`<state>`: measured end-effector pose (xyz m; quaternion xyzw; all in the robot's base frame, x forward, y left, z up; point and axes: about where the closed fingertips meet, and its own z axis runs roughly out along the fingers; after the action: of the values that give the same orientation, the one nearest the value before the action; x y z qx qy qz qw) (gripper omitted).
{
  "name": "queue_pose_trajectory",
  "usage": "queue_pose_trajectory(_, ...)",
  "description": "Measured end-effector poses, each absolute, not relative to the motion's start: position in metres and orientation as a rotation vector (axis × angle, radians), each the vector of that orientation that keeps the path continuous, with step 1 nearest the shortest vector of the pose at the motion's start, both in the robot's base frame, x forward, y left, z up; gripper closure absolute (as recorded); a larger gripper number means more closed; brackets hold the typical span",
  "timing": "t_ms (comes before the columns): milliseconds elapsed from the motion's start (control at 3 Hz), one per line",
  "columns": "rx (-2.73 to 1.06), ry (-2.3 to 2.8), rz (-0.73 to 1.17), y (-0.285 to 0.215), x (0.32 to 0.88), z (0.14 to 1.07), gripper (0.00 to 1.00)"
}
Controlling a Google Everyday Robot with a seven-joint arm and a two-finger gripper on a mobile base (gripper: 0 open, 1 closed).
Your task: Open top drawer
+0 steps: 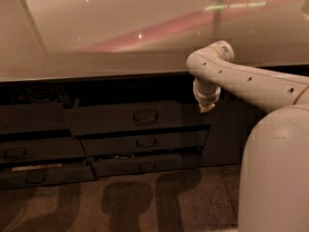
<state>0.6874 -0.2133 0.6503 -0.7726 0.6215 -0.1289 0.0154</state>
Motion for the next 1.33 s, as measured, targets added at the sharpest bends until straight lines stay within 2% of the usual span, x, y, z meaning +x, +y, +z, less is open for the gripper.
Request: queue_pose_trajectory(1333,-2.387,1.925,-0.446,-0.219,0.668,0.653,1.00)
